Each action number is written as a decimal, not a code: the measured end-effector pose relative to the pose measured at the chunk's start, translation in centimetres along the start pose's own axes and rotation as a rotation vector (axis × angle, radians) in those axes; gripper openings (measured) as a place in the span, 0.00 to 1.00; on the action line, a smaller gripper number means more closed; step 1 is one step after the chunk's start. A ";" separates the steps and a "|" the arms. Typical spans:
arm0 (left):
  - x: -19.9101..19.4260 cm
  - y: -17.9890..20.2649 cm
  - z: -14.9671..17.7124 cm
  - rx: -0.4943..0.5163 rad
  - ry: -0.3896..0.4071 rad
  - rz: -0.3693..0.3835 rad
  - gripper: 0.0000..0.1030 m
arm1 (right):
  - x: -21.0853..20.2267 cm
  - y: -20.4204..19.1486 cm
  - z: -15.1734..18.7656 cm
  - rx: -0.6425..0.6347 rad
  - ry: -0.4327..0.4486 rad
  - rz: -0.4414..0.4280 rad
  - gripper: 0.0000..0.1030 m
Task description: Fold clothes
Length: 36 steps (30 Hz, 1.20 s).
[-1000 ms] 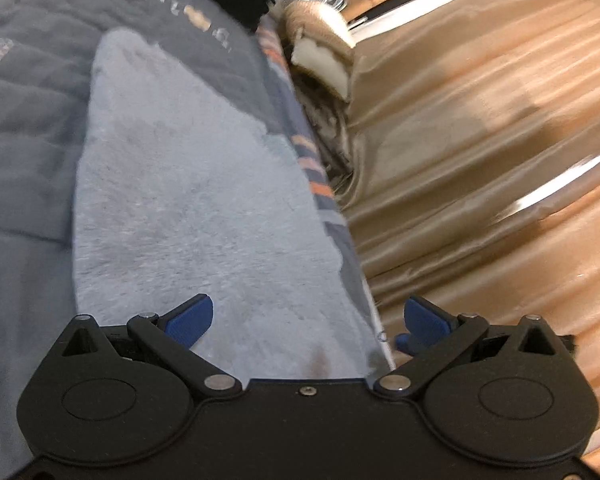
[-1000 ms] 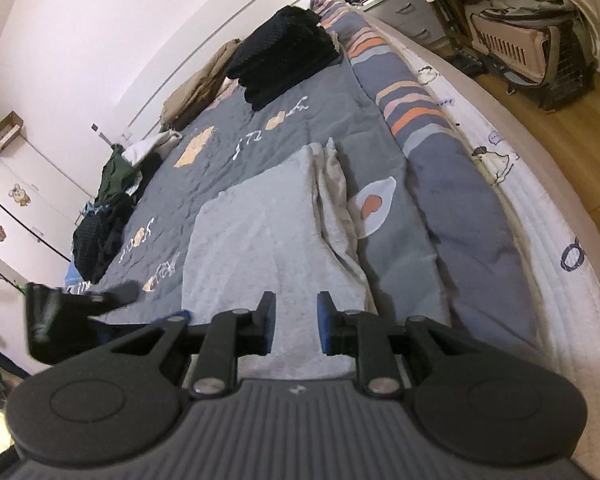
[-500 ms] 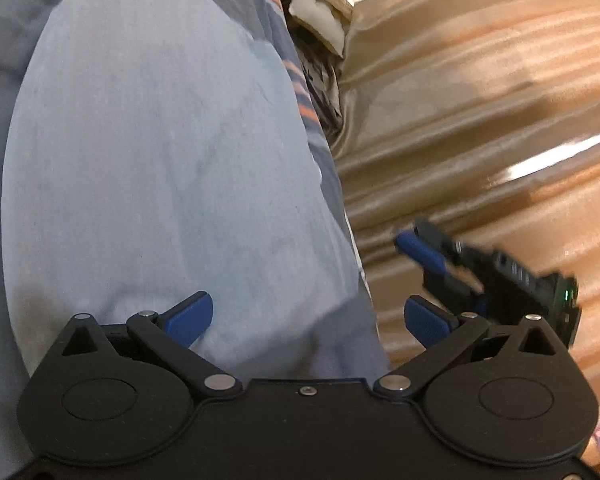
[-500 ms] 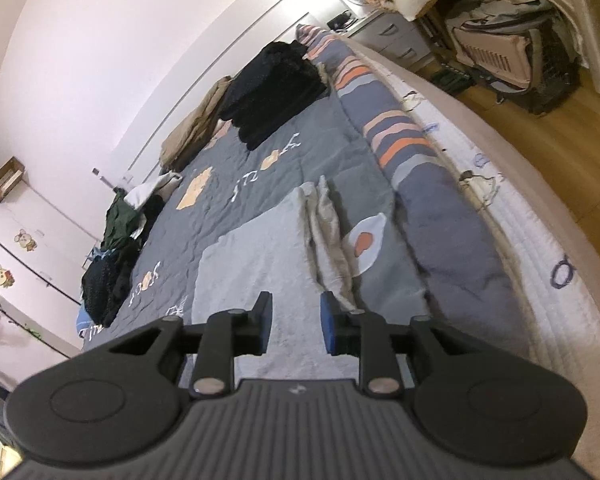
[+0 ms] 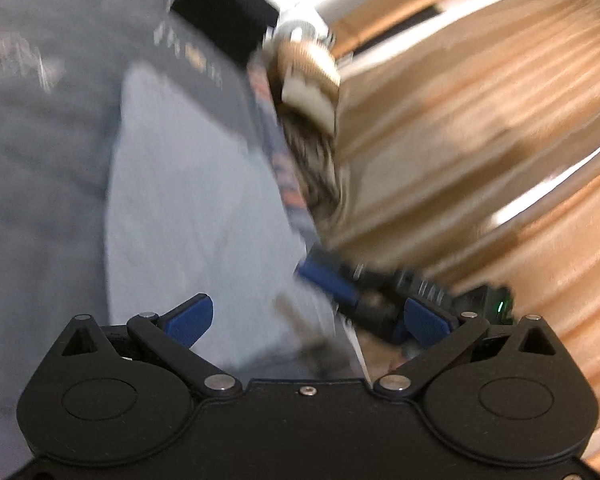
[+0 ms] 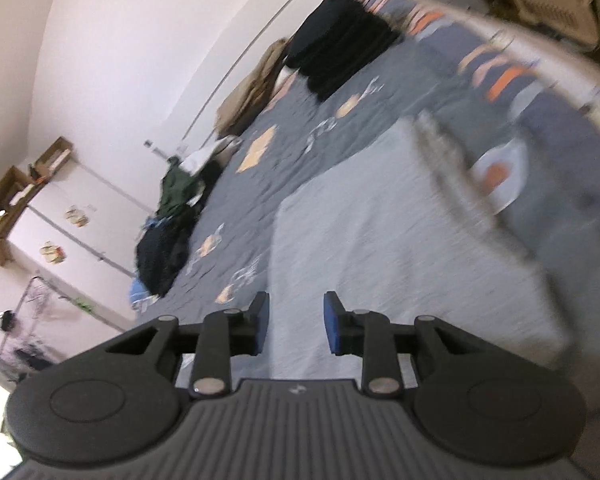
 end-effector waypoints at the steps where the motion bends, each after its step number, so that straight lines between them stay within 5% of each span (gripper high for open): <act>1: -0.5 0.0 -0.6 0.014 0.027 -0.011 1.00 | 0.7 -0.2 0.6 0.013 -0.014 -0.009 0.28; 4: -0.4 0.1 -1.1 0.020 0.065 -0.031 1.00 | 2.6 -1.0 2.3 0.054 -0.055 -0.035 0.29; 6: 0.0 0.4 -0.8 0.027 0.069 -0.042 1.00 | 2.9 0.3 2.8 0.087 -0.042 0.037 0.29; 15: -0.7 0.7 0.0 0.092 0.046 -0.065 1.00 | -5.5 8.7 0.3 0.327 0.248 0.220 0.24; 17: -1.0 0.5 0.1 0.088 0.051 -0.064 1.00 | -6.9 10.0 0.1 0.407 0.267 0.183 0.24; 21: -1.1 0.6 0.0 0.083 0.057 -0.057 1.00 | -8.8 8.4 -0.4 0.375 0.314 0.143 0.28; 27: -0.8 1.2 0.1 0.097 0.051 -0.046 1.00 | -5.4 2.9 2.4 0.308 0.253 -0.005 0.28; 33: -0.5 1.3 0.5 0.126 0.035 -0.067 1.00 | -2.1 3.6 4.8 0.319 0.156 0.063 0.28; 36: -0.1 1.5 0.9 0.165 0.016 -0.089 1.00 | -3.9 5.3 4.1 0.331 0.202 0.119 0.28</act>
Point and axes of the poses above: each gripper's, at about its wrist camera, not at the fingertips, and x roughly the way its jaws point, y to its right, z to its underside, the point moved 7 cm from there along x, roughly the way its jaws point
